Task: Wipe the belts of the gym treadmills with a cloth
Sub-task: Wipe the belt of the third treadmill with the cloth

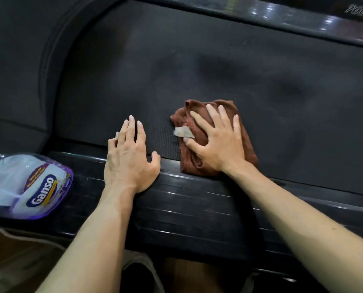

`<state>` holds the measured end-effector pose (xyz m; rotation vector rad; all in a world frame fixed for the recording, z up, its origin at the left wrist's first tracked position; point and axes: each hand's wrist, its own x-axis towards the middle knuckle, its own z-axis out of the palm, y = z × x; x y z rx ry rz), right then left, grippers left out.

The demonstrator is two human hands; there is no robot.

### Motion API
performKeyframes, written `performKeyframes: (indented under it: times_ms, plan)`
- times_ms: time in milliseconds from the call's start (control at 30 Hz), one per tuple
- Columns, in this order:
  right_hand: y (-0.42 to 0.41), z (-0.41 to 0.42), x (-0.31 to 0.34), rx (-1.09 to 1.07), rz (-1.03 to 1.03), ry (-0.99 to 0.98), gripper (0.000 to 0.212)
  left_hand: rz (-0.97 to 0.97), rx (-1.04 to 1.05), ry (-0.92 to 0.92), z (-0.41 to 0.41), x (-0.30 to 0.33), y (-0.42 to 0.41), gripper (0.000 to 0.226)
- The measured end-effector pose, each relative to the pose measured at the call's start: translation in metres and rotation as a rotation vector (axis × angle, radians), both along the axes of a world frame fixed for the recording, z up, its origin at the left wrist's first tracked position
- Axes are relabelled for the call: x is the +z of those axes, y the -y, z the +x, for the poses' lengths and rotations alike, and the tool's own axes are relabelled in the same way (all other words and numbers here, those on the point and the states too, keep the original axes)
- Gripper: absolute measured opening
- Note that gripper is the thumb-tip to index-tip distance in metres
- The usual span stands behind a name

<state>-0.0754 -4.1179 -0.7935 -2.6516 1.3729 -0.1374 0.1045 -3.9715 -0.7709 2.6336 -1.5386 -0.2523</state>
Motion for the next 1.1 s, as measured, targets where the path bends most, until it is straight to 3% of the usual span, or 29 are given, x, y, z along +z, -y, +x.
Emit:
performKeyframes:
  times_ms: [233,400,467,533,600,667,767,867,967,1100]
  plan:
    - [0.043,0.046,0.007,-0.271,0.061,-0.055,0.081,-0.036,-0.001,-0.029,0.000,0.000,0.000,0.084]
    - [0.029,0.107,0.013,-0.165,0.117,-0.016,0.084,-0.167,0.019,-0.143,0.001,0.001,-0.004,0.085]
    - [0.026,0.115,0.022,-0.127,0.276,0.187,0.079,-0.263,0.034,-0.214,0.002,0.000,-0.008,0.083]
    - [0.030,0.103,0.040,-0.169,0.456,0.578,0.072,-0.351,0.073,-0.275,0.004,-0.002,-0.010,0.077]
    - [0.038,0.071,0.048,-0.218,0.478,0.823,0.058,-0.457,0.162,-0.353,0.005,-0.001,-0.007,0.069]
    - [0.046,0.032,0.046,-0.255,0.360,0.796,0.046,-0.566,0.184,-0.340,0.002,0.005,0.005,0.057]
    - [0.054,-0.010,0.029,-0.299,0.260,0.639,0.046,-0.601,-0.071,-0.192,-0.014,0.020,0.042,0.049]
    - [0.057,-0.019,0.020,-0.271,0.226,0.571,0.057,-0.330,-0.275,-0.206,-0.040,0.030,0.092,0.054]
    - [0.061,-0.017,0.017,-0.205,0.121,0.488,0.067,-0.031,-0.320,-0.100,-0.049,0.016,0.131,0.064]
    - [0.074,0.014,0.013,-0.129,0.004,0.387,0.065,-0.025,-0.330,-0.029,-0.019,-0.004,0.152,0.074]
